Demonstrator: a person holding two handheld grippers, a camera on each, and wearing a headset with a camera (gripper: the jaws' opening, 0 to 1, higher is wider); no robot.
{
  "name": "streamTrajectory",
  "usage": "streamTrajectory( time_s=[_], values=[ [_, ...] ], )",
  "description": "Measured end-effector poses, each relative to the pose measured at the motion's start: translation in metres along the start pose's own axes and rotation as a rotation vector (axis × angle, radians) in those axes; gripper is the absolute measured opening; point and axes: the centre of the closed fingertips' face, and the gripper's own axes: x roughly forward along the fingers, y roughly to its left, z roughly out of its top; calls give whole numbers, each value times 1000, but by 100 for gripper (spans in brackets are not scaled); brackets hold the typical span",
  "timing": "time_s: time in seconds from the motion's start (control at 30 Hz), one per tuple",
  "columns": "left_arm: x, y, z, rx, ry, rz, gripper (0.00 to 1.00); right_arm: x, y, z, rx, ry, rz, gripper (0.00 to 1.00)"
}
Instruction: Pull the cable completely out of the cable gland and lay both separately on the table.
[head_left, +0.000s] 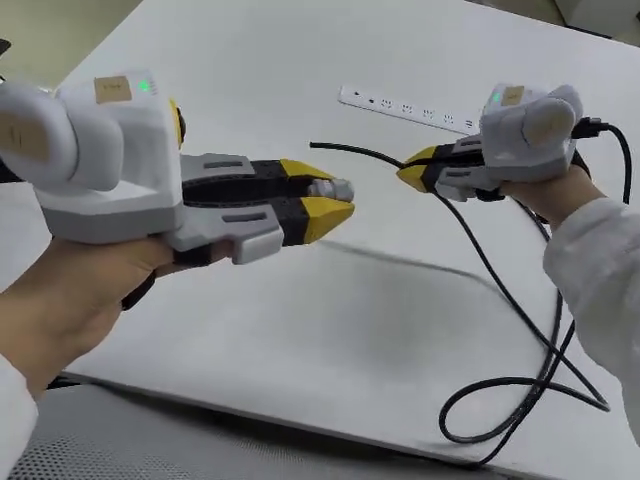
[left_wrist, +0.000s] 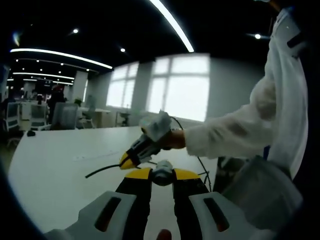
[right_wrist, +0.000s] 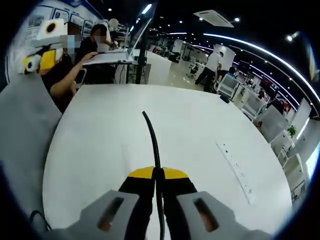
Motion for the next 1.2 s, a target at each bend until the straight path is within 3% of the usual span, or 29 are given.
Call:
streamTrajectory(
  time_s=[0.2,0.57,0.83,1.2],
  values=[
    [-2,6,0,-22,-10,17,17,42,-6,-3,56,23,35,4],
    [-7,20,2,-57,-38,51,17,104,3,-21,120,92,75,4],
    [-9,23,9,-74,-65,84,17,121,12,-18,133,78,112,5],
    [-8,22,10,-85,-67,96,17,126,15,-23,193,95,103,6]
  ],
)
